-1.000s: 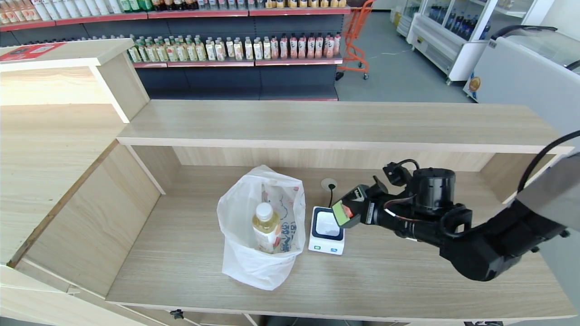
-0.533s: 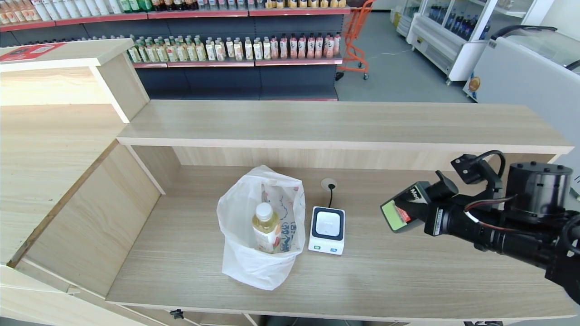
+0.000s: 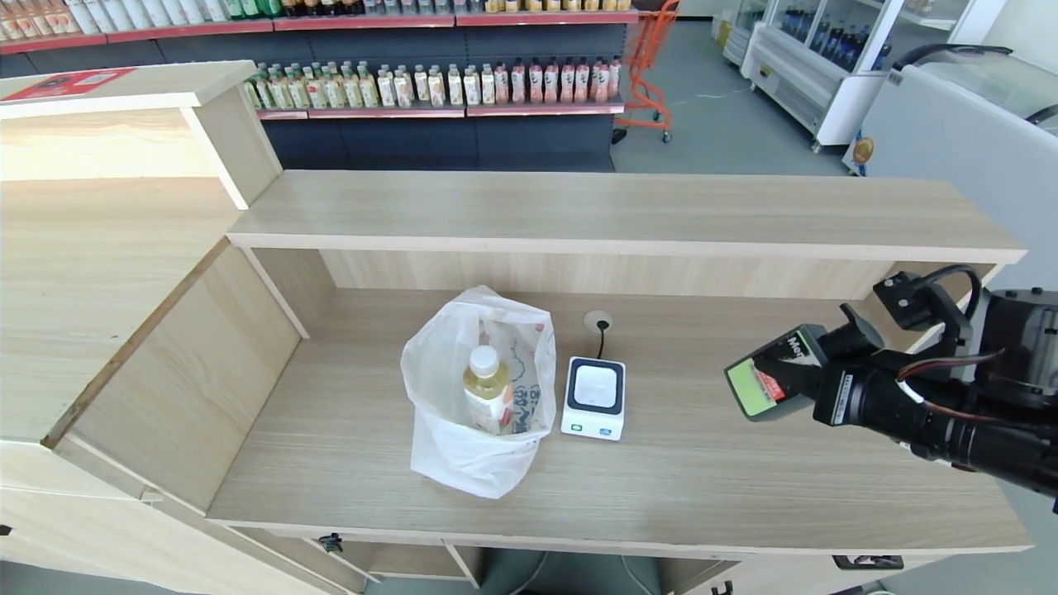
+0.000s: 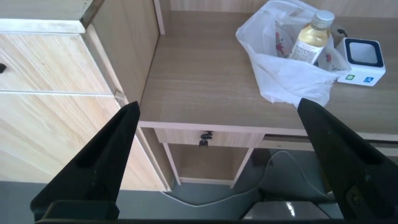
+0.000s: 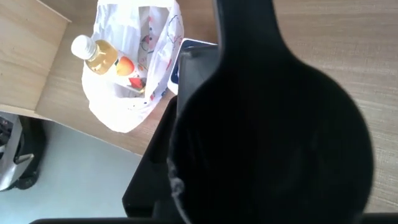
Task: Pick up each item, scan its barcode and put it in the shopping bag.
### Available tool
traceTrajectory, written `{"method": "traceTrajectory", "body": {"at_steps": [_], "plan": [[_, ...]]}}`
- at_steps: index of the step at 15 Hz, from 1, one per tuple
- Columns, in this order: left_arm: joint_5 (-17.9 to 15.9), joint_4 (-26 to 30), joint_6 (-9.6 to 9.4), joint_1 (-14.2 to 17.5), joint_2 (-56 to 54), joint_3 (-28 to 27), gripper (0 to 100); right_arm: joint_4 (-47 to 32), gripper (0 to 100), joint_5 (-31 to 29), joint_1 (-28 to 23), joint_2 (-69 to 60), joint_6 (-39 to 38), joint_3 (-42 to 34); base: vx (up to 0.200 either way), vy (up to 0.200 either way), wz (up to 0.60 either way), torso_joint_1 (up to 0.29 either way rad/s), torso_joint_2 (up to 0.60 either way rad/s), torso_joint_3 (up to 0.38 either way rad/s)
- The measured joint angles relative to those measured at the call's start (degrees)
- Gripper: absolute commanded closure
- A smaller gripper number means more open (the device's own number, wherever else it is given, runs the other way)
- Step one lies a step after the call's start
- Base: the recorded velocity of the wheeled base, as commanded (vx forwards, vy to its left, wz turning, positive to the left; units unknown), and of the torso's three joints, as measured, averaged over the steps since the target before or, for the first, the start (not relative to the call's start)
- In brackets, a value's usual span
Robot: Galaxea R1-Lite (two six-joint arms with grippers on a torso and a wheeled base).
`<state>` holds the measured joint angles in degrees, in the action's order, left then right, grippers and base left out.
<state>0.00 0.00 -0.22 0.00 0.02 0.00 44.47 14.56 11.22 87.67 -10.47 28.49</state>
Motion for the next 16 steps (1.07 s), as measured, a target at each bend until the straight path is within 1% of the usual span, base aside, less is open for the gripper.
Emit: {"method": "traceTrajectory", "body": {"at_steps": [2, 7, 9, 10, 11, 13, 16], "plan": [[0.0, 0.0, -0.07, 0.0, 0.0, 0.0, 0, -0.13, 100, -0.11, -1.19, -0.02, -1.51, 0.2, 0.0, 0.2, 0.0, 0.007, 0.0, 0.002], [0.05, 0.0, -0.02, 0.0, 0.0, 0.0, 0, -1.78, 100, 0.16, -2.15, 0.85, -3.1, 1.02, 0.0, 0.0, 0.0, 0.0, 0.0, 0.0], [0.0, 0.0, -0.02, 0.0, 0.0, 0.0, 0, -1.43, 100, -0.22, -2.12, 2.54, -0.2, 1.68, 0.0, 0.0, 0.0, 0.0, 0.0, 0.0], [0.05, 0.0, -0.02, 0.0, 0.0, 0.0, 0, -1.19, 100, -0.2, -2.05, 4.05, 4.01, 2.32, 0.0, 0.0, 0.0, 0.0, 0.0, 0.0], [0.05, 0.0, -0.02, -0.02, 0.0, 0.0, 0, -0.55, 100, -0.22, -1.79, 5.99, 6.57, 3.58, 0.0, 0.0, 0.0, 0.0, 0.0, 0.0], [0.05, 0.0, -0.02, 0.0, 0.0, 0.0, 0, 1.01, 100, -0.33, -0.02, 10.28, 8.62, 7.29, 0.0, 0.0, 0.0, 0.0, 0.0, 0.0], [0.07, 0.0, -0.02, 0.0, 0.0, 0.0, 0, 7.39, 100, -0.5, 4.22, 18.97, 9.94, 15.95, 0.0, 0.0, 0.0, 0.0, 0.0, 0.0]]}}
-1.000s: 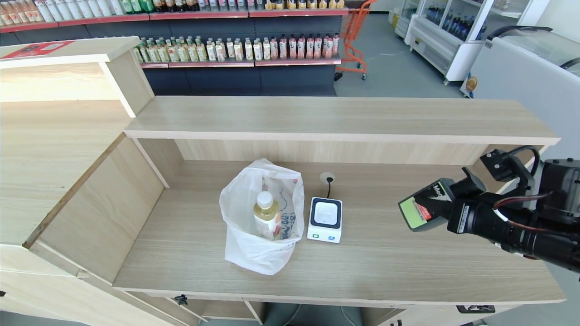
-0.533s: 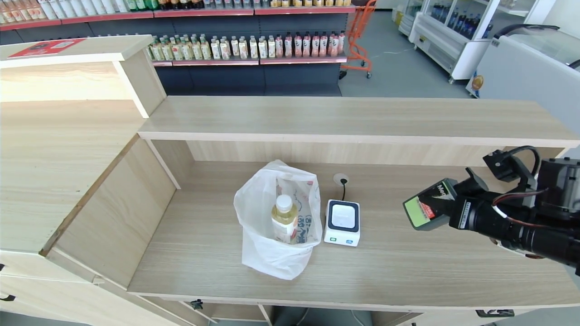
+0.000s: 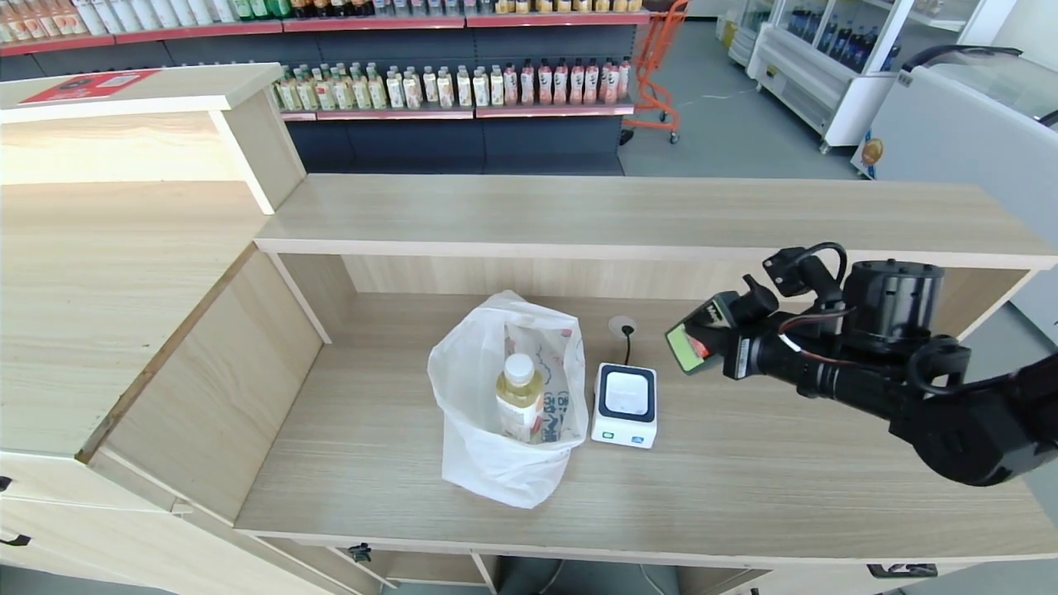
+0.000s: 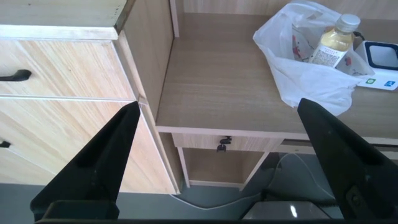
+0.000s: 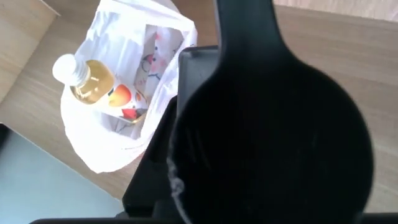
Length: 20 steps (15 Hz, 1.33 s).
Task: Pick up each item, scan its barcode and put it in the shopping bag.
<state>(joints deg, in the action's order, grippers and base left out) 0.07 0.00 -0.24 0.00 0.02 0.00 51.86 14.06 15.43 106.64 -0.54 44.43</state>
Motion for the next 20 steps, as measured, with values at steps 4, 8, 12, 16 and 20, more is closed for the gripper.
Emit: {"method": "traceTrajectory", "body": {"at_steps": [4, 8, 12, 16, 20], "plan": [[-0.02, 0.0, -0.02, 0.0, 0.0, 0.0, 0, 0.2, 100, -0.13, 6.72, 9.86, 3.71, 8.12, 0.0, 0.0, 0.0, 0.0, 0.0, 0.0], [-0.05, 0.0, -0.02, 0.0, 0.0, 0.0, 0, 0.22, 100, -0.21, 8.52, 18.1, 8.55, 13.99, 0.0, 0.0, 0.0, 0.0, 0.0, 0.0], [-0.05, 0.0, -0.02, 0.0, 0.0, 0.0, 0, 0.28, 100, -1.66, 9.26, 24.09, 8.98, 19.83, 0.0, 0.0, 0.0, 0.0, 0.0, 0.0], [-0.07, 0.0, -0.02, 0.0, 0.0, 0.0, 0, 0.33, 100, -2.54, 10.03, 27.67, 9.67, 22.74, 0.0, 0.0, 0.0, 0.0, 0.0, 0.0], [-0.02, 0.0, -0.02, 0.0, 0.0, 0.0, 0, -0.22, 100, -2.56, 11.24, 30.56, 9.62, 29.35, 0.0, 0.0, 0.0, 0.0, 0.0, 0.0]]}}
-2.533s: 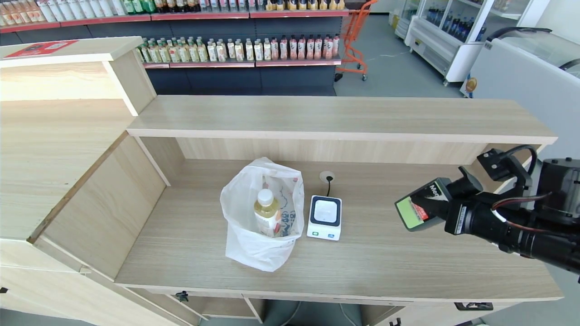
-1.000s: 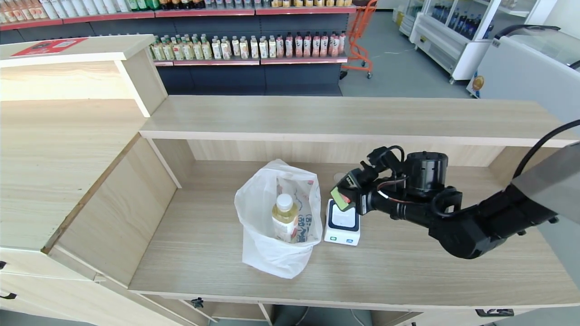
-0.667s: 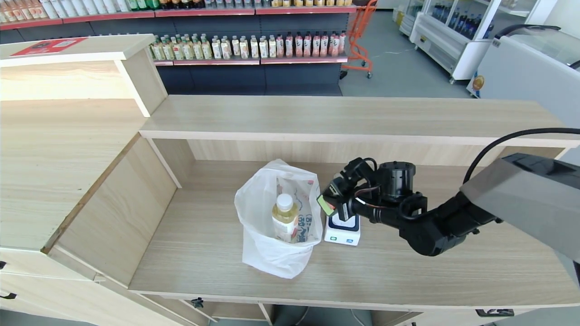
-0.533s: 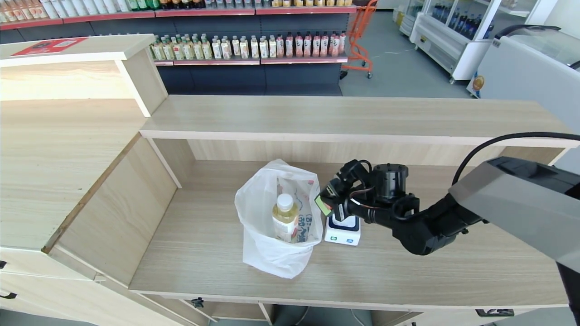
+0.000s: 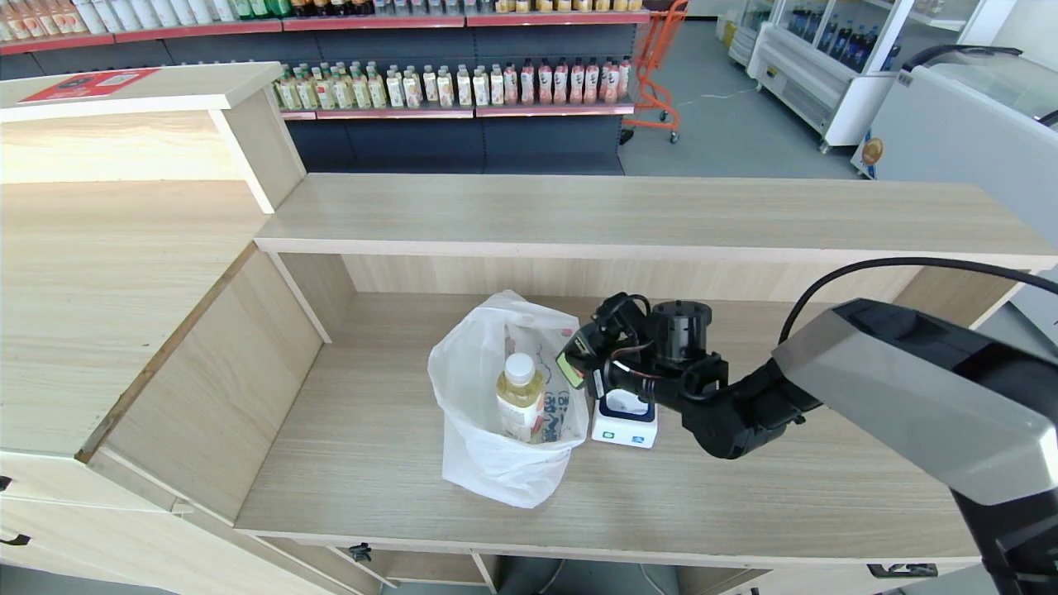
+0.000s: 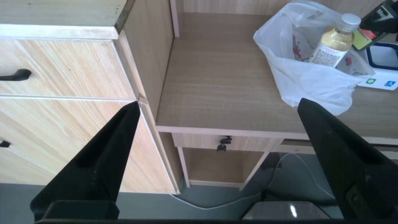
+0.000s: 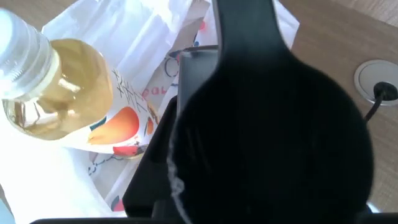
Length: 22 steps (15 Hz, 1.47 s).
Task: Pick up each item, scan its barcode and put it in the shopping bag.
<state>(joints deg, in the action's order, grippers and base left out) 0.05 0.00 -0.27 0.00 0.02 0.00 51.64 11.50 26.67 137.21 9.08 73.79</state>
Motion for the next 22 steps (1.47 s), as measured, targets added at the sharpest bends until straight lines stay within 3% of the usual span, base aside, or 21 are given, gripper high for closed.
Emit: {"method": "traceTrajectory", "body": {"at_steps": [10, 11, 15, 17, 19, 22], "plan": [[-0.02, 0.0, 0.0, 0.0, 0.0, 0.0, 0, -2.68, 100, 0.0, 3.06, 9.07, -0.13, 12.23, 0.0, 0.0, 0.0, 0.0, 0.0, 0.0], [0.0, 0.0, 0.02, 0.0, 0.0, 0.0, 0, -3.0, 0, -0.06, 3.12, 9.52, -0.09, 12.68, 0.0, 0.0, 0.0, 0.0, 0.0, 0.0], [-0.02, 0.0, 0.0, 0.0, 0.0, 0.0, 0, -3.79, 0, 0.11, 2.77, 9.46, -1.65, 12.46, 0.0, 0.0, 0.0, 0.0, 0.0, 0.0], [-0.02, 0.0, 0.0, 0.0, 0.0, 0.0, 0, -4.18, 0, 0.22, 2.68, 7.01, -6.85, 10.58, 0.0, 0.0, 0.0, 0.0, 0.0, 0.0], [0.0, 0.0, 0.02, 0.0, 0.0, 0.0, 0, -4.32, 0, 0.27, 2.23, 1.91, -13.64, 5.29, 0.0, 0.0, 0.0, 0.0, 0.0, 0.0], [0.0, 0.0, 0.0, 0.0, 0.0, 0.0, 0, -4.32, 0, 0.51, 0.33, -9.03, -19.33, -8.63, 0.0, 0.0, 0.0, 0.0, 0.0, 0.0]]}}
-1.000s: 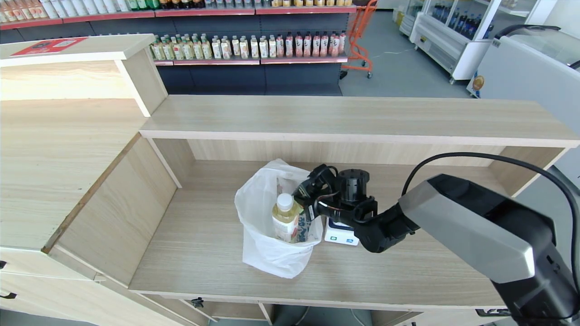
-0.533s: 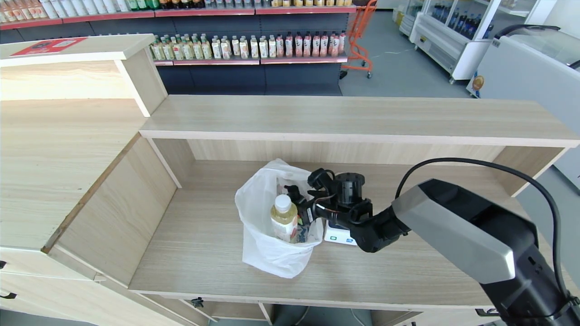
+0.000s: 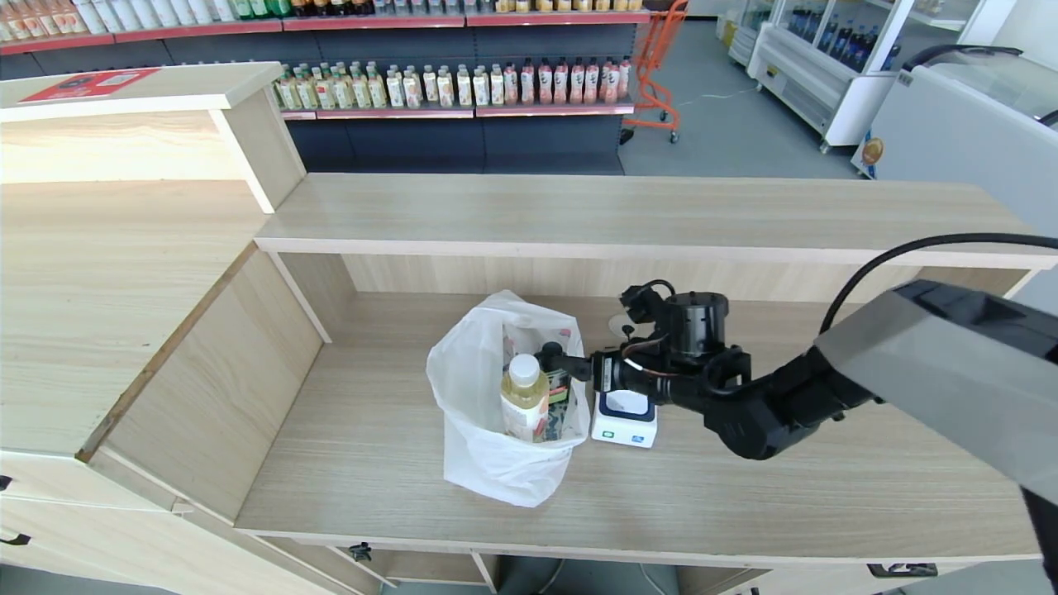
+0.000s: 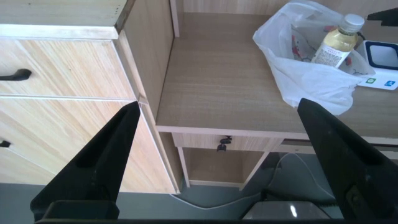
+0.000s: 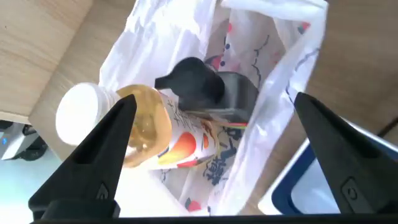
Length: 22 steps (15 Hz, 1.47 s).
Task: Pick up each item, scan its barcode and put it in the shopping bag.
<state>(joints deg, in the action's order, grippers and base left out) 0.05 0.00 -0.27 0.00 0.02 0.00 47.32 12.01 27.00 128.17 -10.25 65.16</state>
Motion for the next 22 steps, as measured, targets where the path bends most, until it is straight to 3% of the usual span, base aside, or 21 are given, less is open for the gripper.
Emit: {"method": "traceTrajectory", "body": {"at_steps": [4, 7, 12, 17, 20, 21, 22], "plan": [[0.0, 0.0, 0.02, 0.0, 0.0, 0.0, 0, -0.13, 0, 2.41, -3.77, -19.16, -2.46, -19.24, 0.0, 0.0, 0.0, 0.0, 0.0, 0.0], [0.02, 0.0, 0.02, 0.0, 0.0, 0.0, 0, -3.58, 0, 2.96, -8.84, -38.64, 1.04, -34.57, 0.0, 0.0, 0.0, 0.0, 0.0, 0.0], [-0.02, 0.0, 0.02, 0.0, 0.0, 0.0, 0, -21.82, 0, -3.99, -18.99, -79.97, 5.9, -53.39, 0.0, 0.0, 0.0, 0.0, 0.0, 0.0], [0.0, 0.0, 0.02, 0.0, 0.0, 0.0, 0, -45.71, 0, -15.29, -25.1, -115.51, 8.78, -62.96, 0.0, 0.0, 0.0, 0.0, 0.0, 0.0], [0.0, 0.0, 0.0, 0.0, 0.0, 0.0, 0, -47.59, 0, -16.3, -26.67, -124.43, 9.44, -64.76, 0.0, 0.0, 0.0, 0.0, 0.0, 0.0], [0.0, 0.0, 0.02, 0.0, 0.0, 0.0, 0, -47.57, 100, -16.32, -26.76, -125.87, 8.81, -64.91, 0.0, 0.0, 0.0, 0.0, 0.0, 0.0], [-0.02, 0.0, 0.02, 0.0, 0.0, 0.0, 0, -47.57, 100, -16.46, -26.82, -126.77, 8.27, -64.95, 0.0, 0.0, 0.0, 0.0, 0.0, 0.0]]}}
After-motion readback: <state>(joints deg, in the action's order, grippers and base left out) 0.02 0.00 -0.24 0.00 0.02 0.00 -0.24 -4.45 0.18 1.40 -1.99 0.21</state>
